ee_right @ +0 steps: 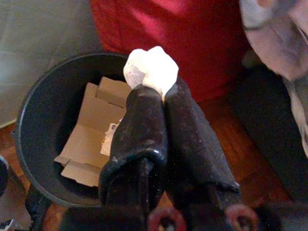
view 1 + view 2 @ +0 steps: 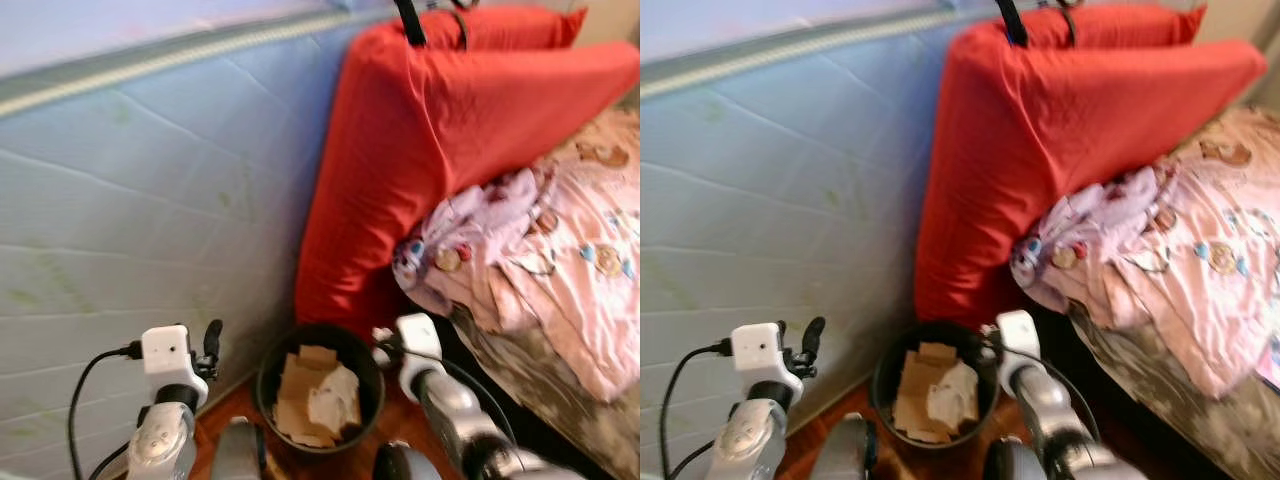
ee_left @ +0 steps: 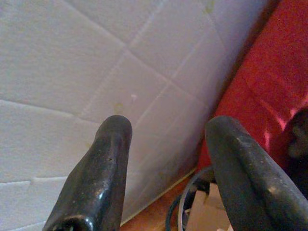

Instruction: Clean up the room

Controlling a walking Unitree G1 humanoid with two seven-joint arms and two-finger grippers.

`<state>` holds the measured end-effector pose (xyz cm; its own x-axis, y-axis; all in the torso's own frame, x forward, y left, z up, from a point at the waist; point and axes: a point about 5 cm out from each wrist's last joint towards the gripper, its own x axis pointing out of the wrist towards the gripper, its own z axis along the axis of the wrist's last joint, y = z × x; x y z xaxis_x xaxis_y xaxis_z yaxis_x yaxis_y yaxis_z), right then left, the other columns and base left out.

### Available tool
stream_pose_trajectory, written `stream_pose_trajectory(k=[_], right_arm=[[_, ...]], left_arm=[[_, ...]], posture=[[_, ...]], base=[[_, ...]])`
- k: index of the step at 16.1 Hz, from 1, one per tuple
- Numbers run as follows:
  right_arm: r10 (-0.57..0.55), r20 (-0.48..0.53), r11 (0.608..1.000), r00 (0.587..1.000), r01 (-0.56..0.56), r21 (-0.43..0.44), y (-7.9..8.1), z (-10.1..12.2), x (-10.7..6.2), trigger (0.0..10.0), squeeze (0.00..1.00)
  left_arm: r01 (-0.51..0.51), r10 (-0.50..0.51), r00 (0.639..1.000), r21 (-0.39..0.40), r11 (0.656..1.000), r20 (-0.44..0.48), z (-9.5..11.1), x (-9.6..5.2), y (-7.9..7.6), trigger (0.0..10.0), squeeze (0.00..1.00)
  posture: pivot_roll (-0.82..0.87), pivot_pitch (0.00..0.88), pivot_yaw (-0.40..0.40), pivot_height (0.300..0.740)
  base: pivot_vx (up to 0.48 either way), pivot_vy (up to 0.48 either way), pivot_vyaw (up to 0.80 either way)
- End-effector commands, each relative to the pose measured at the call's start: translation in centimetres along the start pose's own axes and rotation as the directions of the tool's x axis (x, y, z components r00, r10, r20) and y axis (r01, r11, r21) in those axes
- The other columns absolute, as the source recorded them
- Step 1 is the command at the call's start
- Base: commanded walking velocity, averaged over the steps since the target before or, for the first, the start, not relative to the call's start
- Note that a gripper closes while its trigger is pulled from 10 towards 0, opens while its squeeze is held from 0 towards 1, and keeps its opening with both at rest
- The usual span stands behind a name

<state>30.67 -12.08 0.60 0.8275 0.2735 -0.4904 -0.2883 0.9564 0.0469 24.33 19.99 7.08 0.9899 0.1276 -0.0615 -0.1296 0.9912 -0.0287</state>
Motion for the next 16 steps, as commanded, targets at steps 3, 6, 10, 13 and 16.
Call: stream_pose_trajectory(k=[3,6,10,13,16], right_arm=[[0.121,-0.052,0.984,0.991,-0.126,-0.129,2.7,0.8,0.8,10.0,0.00],[0.200,-0.077,0.959,0.977,-0.212,-0.190,4.8,1.1,1.1,10.0,0.00],[0.247,-0.118,0.940,0.962,-0.268,-0.213,6.1,0.5,1.1,10.0,0.00],[0.260,-0.134,0.930,0.956,-0.285,-0.230,6.0,0.5,1.0,10.0,0.43],[0.261,-0.136,0.926,0.956,-0.288,-0.246,6.0,0.6,1.1,10.0,1.00]], left_arm=[[-0.031,0.031,1.000,0.023,0.999,-0.004,0.9,-1.6,0.7,10.0,0.00],[-0.061,0.061,0.998,0.028,0.998,-0.021,0.9,-2.5,1.0,10.0,0.00],[-0.082,0.083,0.996,0.014,0.997,-0.021,1.5,-3.1,0.8,10.0,0.00],[-0.087,0.088,0.996,0.009,0.996,-0.034,1.4,-3.4,0.6,10.0,0.00],[-0.093,0.093,0.995,0.005,0.996,-0.043,1.4,-3.5,0.4,10.0,0.00]], posture=[[0.26,0.267,-0.104,0.640],[0.26,0.284,-0.113,0.640],[0.27,0.300,-0.136,0.640],[0.26,0.301,-0.145,0.640],[0.26,0.301,-0.149,0.640]], base=[[0.000,0.000,0.00],[0.000,0.000,0.00],[0.000,0.000,0.00],[0.000,0.000,0.00],[0.000,0.000,0.00]])
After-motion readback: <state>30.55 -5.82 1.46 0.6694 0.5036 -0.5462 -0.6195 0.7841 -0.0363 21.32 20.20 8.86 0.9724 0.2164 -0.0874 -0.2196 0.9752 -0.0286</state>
